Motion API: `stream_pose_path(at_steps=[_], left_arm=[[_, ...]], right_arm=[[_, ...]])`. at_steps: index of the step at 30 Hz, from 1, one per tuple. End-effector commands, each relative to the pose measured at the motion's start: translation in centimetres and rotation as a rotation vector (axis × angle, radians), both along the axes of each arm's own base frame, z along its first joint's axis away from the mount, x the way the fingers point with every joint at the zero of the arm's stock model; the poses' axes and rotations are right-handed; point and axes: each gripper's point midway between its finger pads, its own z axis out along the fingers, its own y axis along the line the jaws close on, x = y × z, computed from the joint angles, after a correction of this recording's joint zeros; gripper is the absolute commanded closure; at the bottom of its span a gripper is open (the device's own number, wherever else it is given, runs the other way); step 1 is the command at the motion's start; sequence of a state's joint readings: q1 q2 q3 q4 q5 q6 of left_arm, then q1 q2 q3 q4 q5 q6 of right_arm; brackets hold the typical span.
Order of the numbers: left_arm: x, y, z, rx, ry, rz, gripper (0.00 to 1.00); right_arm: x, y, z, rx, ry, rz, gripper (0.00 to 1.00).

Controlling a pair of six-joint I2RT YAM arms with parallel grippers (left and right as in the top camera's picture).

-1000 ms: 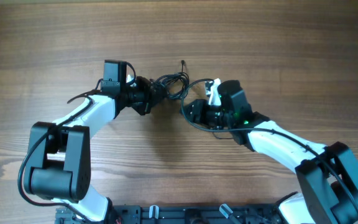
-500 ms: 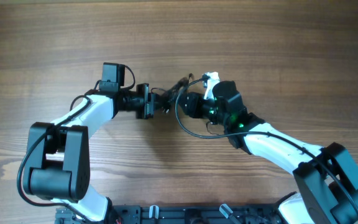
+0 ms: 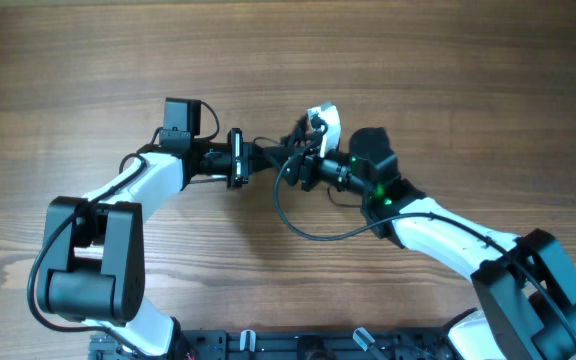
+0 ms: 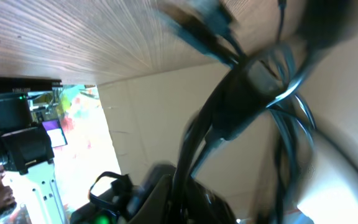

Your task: Untangle cables

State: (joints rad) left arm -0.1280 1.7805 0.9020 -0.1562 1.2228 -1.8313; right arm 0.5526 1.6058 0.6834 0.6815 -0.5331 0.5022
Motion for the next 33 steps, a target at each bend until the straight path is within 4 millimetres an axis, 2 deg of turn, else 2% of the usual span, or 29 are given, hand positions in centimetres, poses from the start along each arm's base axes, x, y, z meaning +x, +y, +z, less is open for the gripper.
stream_pose_path(at_steps=[1,3,6,11,14,17,18,20,22,23,29,33], left_arm=[[0.4,0.8,1.1,-0.026,-0.003,0.02,0.94],[0.6,1.2,1.1,-0.026,-0.004,0.031,0.94],[0.6,1.3,1.1,-0.026,-0.008,0.033,0.94],[0.5,1.2,1.3,-0.04,-0.01,0.023,0.96],[0.4,1.2,1.4,-0.046,-0.031,0.012,0.96],[0.2,1.1,1.8,-0.068,-0.035,-0.003,0.96],[0.1,1.0,1.9,-0.072,-0.035,-0.006,0.96],[0.1,1.0,1.9,-0.075,-0.043,-0.01,0.96],[0.1,1.0,1.9,-0.074,-0.058,-0.014,0.96],[0.1,1.0,1.9,-0.074,-0.058,-0.014,0.96],[0.1,1.0,1.9,-0.072,-0.059,-0.013,0.96],[0.1,1.0,1.9,-0.073,-0.059,-0.014,0.96]], right_arm=[[-2.8,0.4,4.1,0.087,-0.168,0.262,0.39],[-3.0,-0.3,3.7,0.089,-0.131,0.292,0.21],[-2.5,-1.5,1.7,0.045,-0.05,0.27,0.18],[-2.2,-1.9,0.1,-0.034,-0.093,0.26,0.15],[-0.7,-3.0,-2.1,-0.13,-0.06,0.152,0.03],[1.3,-4.5,-3.9,-0.224,-0.037,0.01,0.01],[1.6,-4.8,-4.0,-0.236,-0.038,-0.014,0.05],[2.5,-5.5,-4.3,-0.265,-0.043,-0.073,0.25],[2.6,-5.5,-4.2,-0.265,-0.047,-0.078,0.59],[2.5,-5.5,-4.2,-0.265,-0.046,-0.076,0.66],[0.9,-4.5,-4.2,-0.226,-0.016,0.027,0.6],[-0.7,-3.5,-3.7,-0.202,-0.055,0.142,0.5]])
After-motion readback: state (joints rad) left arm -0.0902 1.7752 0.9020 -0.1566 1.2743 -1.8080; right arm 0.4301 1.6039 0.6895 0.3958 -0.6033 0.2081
